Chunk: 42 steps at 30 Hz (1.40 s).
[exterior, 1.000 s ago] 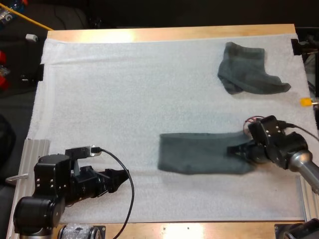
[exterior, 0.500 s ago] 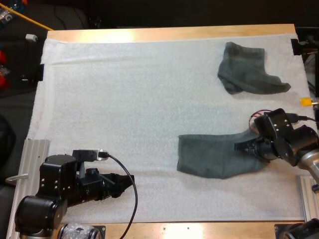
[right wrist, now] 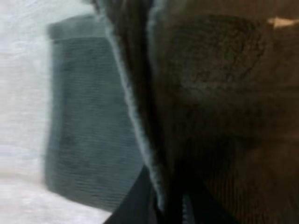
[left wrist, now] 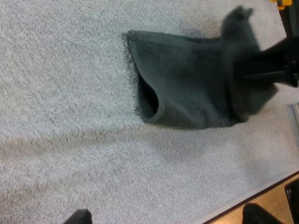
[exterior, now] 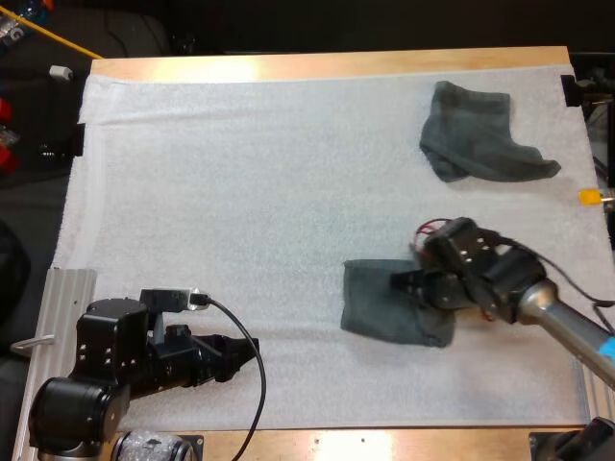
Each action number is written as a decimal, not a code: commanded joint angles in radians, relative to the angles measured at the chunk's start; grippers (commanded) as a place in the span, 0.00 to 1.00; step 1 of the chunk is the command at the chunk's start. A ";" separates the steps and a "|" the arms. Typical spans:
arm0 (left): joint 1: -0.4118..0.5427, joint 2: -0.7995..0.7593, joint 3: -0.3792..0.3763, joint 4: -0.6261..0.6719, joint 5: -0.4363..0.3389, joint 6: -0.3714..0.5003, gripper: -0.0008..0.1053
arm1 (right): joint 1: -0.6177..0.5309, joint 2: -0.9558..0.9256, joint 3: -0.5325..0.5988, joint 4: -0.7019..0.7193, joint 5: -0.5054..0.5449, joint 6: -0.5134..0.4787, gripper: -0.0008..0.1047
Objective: Pick towel from pile, fold and stack
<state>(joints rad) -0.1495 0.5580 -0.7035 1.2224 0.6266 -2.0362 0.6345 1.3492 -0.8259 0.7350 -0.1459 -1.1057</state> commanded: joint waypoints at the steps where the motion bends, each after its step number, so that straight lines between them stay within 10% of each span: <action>1: -0.002 -0.002 -0.009 -0.001 -0.002 0.003 0.59 | 0.010 0.007 -0.007 -0.036 -0.023 0.027 0.01; 16: -0.002 -0.002 -0.009 -0.001 0.000 0.015 0.59 | 0.057 0.142 -0.007 -0.177 -0.101 0.100 0.03; 24: -0.002 -0.002 -0.009 -0.001 0.000 0.022 0.59 | 0.057 0.146 -0.007 -0.248 -0.274 0.097 0.67; 42: -0.002 -0.002 -0.009 -0.001 0.006 0.022 0.59 | 0.197 0.162 -0.003 -0.289 -0.231 0.165 0.68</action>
<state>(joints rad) -0.1495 0.5580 -0.7035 1.2245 0.6266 -2.0212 0.8300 1.5109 -0.8259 0.4480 -0.3790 -0.9423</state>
